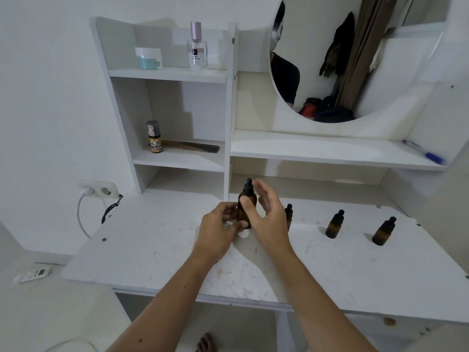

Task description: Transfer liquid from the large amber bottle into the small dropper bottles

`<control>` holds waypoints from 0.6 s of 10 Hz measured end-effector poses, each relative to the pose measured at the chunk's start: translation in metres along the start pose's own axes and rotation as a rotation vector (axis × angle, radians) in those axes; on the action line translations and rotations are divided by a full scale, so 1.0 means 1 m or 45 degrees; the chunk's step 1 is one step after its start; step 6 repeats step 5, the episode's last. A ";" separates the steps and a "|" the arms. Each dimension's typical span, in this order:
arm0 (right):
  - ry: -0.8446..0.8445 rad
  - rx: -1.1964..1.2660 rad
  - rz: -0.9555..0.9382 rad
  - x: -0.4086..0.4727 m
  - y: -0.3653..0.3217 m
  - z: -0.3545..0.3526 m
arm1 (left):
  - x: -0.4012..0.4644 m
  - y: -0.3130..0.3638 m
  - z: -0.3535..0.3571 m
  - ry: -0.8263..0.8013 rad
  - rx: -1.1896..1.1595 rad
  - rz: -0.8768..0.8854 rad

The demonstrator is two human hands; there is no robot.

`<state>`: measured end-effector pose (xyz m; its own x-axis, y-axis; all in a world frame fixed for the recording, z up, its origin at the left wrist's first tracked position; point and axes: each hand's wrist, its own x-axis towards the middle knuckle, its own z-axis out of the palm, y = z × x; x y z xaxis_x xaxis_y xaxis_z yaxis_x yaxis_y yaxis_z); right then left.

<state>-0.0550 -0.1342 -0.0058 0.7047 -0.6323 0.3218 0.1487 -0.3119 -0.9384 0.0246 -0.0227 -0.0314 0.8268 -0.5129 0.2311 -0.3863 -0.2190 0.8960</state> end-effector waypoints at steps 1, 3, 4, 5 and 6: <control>-0.099 -0.105 0.073 -0.025 -0.006 -0.005 | -0.005 0.004 -0.003 0.014 -0.005 -0.018; -0.225 -0.537 0.097 -0.068 -0.011 -0.015 | -0.033 0.004 -0.017 -0.062 0.449 -0.077; -0.319 -0.834 0.091 -0.078 -0.004 -0.024 | -0.049 0.001 -0.029 -0.242 0.832 -0.023; -0.400 -1.131 0.077 -0.086 0.001 -0.031 | -0.063 -0.002 -0.038 -0.341 1.065 0.058; -0.400 -1.131 0.077 -0.086 0.001 -0.031 | -0.063 -0.002 -0.038 -0.341 1.065 0.058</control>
